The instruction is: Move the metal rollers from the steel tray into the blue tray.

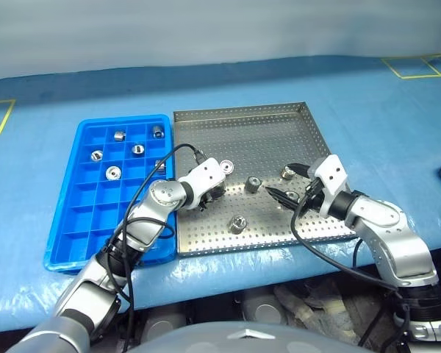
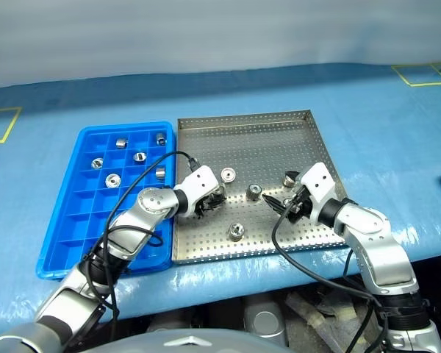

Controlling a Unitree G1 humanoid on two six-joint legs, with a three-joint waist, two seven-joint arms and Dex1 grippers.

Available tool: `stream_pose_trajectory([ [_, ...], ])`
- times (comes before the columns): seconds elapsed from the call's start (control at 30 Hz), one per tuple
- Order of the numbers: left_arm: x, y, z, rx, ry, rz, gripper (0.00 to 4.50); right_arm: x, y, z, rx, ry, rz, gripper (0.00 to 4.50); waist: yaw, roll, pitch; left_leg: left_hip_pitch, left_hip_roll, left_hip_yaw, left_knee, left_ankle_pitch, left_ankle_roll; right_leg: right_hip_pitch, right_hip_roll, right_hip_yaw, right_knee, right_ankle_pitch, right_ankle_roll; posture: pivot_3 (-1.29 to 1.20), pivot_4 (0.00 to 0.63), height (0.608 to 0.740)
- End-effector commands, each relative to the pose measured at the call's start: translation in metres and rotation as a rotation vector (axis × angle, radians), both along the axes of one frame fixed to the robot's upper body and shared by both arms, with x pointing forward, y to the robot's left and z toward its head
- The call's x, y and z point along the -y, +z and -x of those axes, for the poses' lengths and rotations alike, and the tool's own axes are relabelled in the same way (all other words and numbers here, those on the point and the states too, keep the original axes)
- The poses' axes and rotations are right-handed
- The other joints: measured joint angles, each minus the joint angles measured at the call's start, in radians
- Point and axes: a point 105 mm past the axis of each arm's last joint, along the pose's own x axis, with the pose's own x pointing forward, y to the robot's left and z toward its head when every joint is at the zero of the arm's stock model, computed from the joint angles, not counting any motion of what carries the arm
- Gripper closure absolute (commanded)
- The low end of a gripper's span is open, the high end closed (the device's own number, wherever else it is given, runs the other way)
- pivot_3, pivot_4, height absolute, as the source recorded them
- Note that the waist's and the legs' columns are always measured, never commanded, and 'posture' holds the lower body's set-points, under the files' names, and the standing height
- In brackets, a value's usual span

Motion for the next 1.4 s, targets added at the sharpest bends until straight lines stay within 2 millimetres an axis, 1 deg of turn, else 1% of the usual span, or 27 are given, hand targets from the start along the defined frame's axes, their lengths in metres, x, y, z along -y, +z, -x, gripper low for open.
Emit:
stream_pose_trajectory([
  [0.03,-0.001,0.006,-0.003,0.032,0.003,0.004,2.64,-0.003,0.019,-0.002,0.086,0.011,-0.004,0.00,0.000,0.000,0.000,0.000,0.000,0.000,0.000,0.000,0.000,0.000,0.000,0.000,0.000,0.000,0.000,-0.29,0.150,0.740],
  [0.2,-0.002,0.007,-0.003,0.039,0.006,0.007,2.64,-0.003,0.020,-0.003,0.094,0.012,-0.003,0.00,0.000,0.000,0.000,0.000,0.000,0.000,0.000,0.000,0.000,0.000,0.000,0.000,0.000,0.000,0.000,-0.28,0.150,0.740],
  [0.3,-0.003,0.013,-0.003,0.062,0.015,0.031,2.64,-0.004,0.021,-0.004,0.098,0.012,-0.002,0.00,0.000,0.000,0.000,0.000,0.000,0.000,0.000,0.000,0.000,0.000,0.000,0.000,0.000,0.000,0.000,-0.28,0.150,0.740],
  [0.4,-0.005,0.031,-0.002,0.089,0.033,0.126,2.64,-0.005,0.022,-0.004,0.103,0.016,-0.004,0.00,-0.001,0.000,0.000,0.000,0.000,0.000,0.000,0.000,0.000,0.000,0.000,0.000,0.000,0.000,0.000,-0.28,0.150,0.740],
  [0.47,-0.011,0.049,0.000,0.110,0.057,0.211,2.64,-0.009,0.021,-0.004,0.101,0.031,-0.010,0.00,0.000,0.000,0.000,0.000,0.000,0.000,0.000,0.000,0.000,-0.001,0.000,0.000,0.000,0.000,0.000,-0.27,0.150,0.740],
  [0.53,-0.026,0.065,0.003,0.142,0.103,0.266,2.64,-0.017,0.019,-0.003,0.090,0.061,-0.019,0.00,-0.001,0.000,0.000,-0.001,0.000,0.000,0.000,0.000,0.000,-0.001,-0.001,0.000,0.000,0.000,0.000,-0.27,0.150,0.740],
  [0.57,-0.036,0.071,0.003,0.160,0.139,0.275,2.64,-0.021,0.017,-0.002,0.083,0.078,-0.025,0.00,0.000,0.000,0.000,-0.001,0.001,0.000,0.000,0.000,0.000,-0.001,-0.001,0.000,0.000,0.000,0.000,-0.25,0.150,0.740],
  [0.63,-0.065,0.079,0.005,0.208,0.234,0.239,2.64,-0.027,0.014,-0.002,0.067,0.105,-0.033,0.00,-0.002,0.001,0.000,0.000,0.001,0.000,0.000,0.000,-0.001,-0.001,-0.001,0.000,0.000,0.000,0.000,-0.23,0.150,0.740],
  [0.73,-0.114,0.084,0.010,0.274,0.407,0.131,2.64,-0.037,0.011,-0.002,0.051,0.154,-0.041,0.00,-0.002,0.001,0.000,0.001,0.001,0.000,0.000,0.001,-0.002,-0.001,0.000,0.000,0.002,0.000,0.000,-0.19,0.150,0.740],
  [0.83,-0.158,0.090,0.018,0.349,0.580,0.024,2.64,-0.044,0.010,-0.006,0.045,0.194,-0.040,0.00,0.014,0.000,0.000,0.001,0.001,0.000,0.000,0.001,-0.001,-0.001,0.000,0.000,0.001,0.000,0.000,-0.14,0.150,0.740],
  [0.87,-0.171,0.091,0.022,0.357,0.645,0.012,2.64,-0.047,0.010,-0.007,0.045,0.209,-0.040,0.00,0.023,-0.001,0.000,0.001,0.000,-0.001,0.000,0.001,-0.001,0.000,0.000,0.000,0.001,0.000,0.000,-0.14,0.150,0.740],
  [0.93,-0.192,0.088,0.029,0.355,0.751,-0.014,2.64,-0.051,0.011,-0.010,0.045,0.234,-0.038,0.00,0.040,-0.001,0.000,0.001,0.000,-0.001,0.000,0.001,-0.002,0.000,-0.001,-0.002,0.001,0.000,0.000,-0.11,0.150,0.740],
  [1.0,-0.207,0.082,0.034,0.344,0.843,-0.043,2.64,-0.054,0.011,-0.012,0.044,0.256,-0.034,0.00,0.061,-0.001,0.000,0.001,0.000,-0.001,0.000,0.001,-0.002,0.000,-0.001,-0.002,0.001,0.000,0.000,-0.08,0.150,0.740],
  [1.03,-0.211,0.077,0.036,0.336,0.873,-0.059,2.64,-0.056,0.011,-0.013,0.044,0.266,-0.032,0.00,0.074,-0.001,0.000,0.000,0.000,-0.001,0.000,0.001,-0.002,0.000,-0.001,-0.002,0.001,0.000,0.000,-0.07,0.150,0.740],
  [1.13,-0.215,0.065,0.041,0.303,0.923,-0.090,2.64,-0.059,0.012,-0.016,0.048,0.283,-0.028,0.00,0.103,-0.001,0.000,-0.001,-0.001,-0.003,0.000,0.001,-0.002,0.000,-0.002,-0.004,0.000,0.000,-0.001,-0.05,0.150,0.740],
  [1.23,-0.218,0.054,0.041,0.271,0.957,-0.110,2.64,-0.061,0.014,-0.017,0.053,0.294,-0.027,0.00,0.121,-0.001,0.000,-0.002,-0.001,-0.004,0.000,0.001,-0.002,0.000,-0.003,-0.005,0.000,0.000,-0.001,-0.05,0.150,0.740],
  [1.4,-0.215,0.041,0.035,0.236,0.959,-0.106,2.64,-0.062,0.014,-0.017,0.057,0.298,-0.026,0.00,0.123,-0.001,0.000,-0.001,-0.001,-0.004,0.000,0.001,-0.003,0.000,-0.004,-0.006,0.000,0.000,-0.001,-0.05,0.150,0.740],
])
